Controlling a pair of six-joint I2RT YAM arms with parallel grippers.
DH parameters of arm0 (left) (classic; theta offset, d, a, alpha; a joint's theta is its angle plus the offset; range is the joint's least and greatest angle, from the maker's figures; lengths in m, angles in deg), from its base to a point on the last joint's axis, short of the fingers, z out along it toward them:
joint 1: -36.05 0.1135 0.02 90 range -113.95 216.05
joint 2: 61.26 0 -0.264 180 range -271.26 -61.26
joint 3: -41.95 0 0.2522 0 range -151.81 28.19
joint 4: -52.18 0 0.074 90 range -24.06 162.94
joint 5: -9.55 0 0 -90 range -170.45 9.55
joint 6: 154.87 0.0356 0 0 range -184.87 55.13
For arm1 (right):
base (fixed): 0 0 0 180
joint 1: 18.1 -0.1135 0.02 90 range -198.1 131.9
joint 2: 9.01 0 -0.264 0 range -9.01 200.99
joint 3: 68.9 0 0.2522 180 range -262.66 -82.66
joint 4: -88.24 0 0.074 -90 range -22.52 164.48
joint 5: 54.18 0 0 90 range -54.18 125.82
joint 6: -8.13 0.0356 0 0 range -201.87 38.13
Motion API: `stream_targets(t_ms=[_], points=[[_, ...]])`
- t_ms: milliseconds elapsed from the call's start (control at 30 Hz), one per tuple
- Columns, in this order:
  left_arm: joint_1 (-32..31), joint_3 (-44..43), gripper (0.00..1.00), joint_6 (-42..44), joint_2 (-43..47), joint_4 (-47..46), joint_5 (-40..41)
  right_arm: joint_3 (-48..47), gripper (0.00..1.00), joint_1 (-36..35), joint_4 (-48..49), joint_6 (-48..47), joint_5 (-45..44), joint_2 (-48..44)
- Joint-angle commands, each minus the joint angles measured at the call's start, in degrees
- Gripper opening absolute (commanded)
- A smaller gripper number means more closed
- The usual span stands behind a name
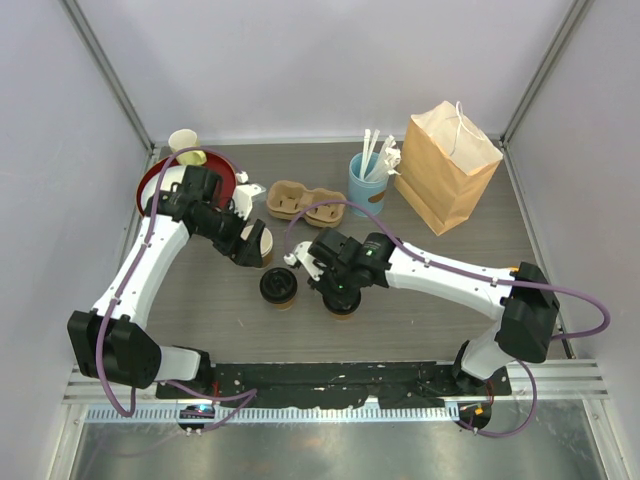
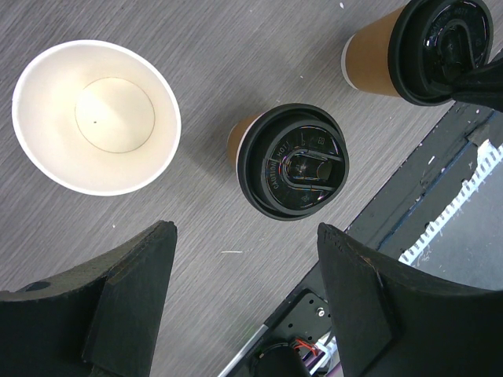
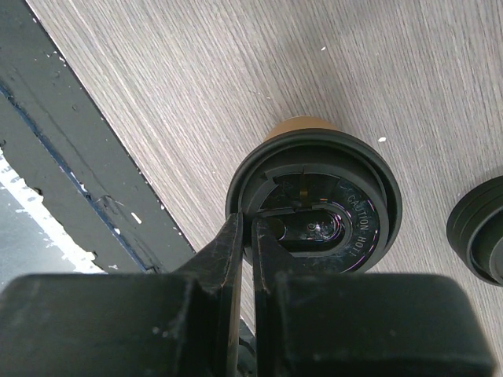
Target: Pack the takeout coffee
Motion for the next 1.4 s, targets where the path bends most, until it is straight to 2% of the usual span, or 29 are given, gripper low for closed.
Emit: stream_targets(t_ms=[0,1067,1100,1200,1367], points=[[0.32,-1.96,0.77,0.84,1.14,0.34,-0.40,0.29,0.01,-0.33,1.22,1.27,-1.28,-3.23],[0.32,-1.96,0.77,1.19,1.23,0.70,-0.31,3.89,0.02,0.28,4.30,2.06,1.53,-4.55],[0.32,-2.05,0.77,1.19,1.23,0.70,-0.31,3.80,0.10,0.29,4.30,2.32,1.10,-4.64],[0.32,-1.96,0.77,1.19,1.23,0.78,-0.31,3.71,0.25,0.37,4.39,2.50,1.18,-4.99],[0.32,-1.78,0.77,1.28,1.23,0.87,-0.40,3.45,0.40,0.37,4.57,2.58,1.45,-5.60]])
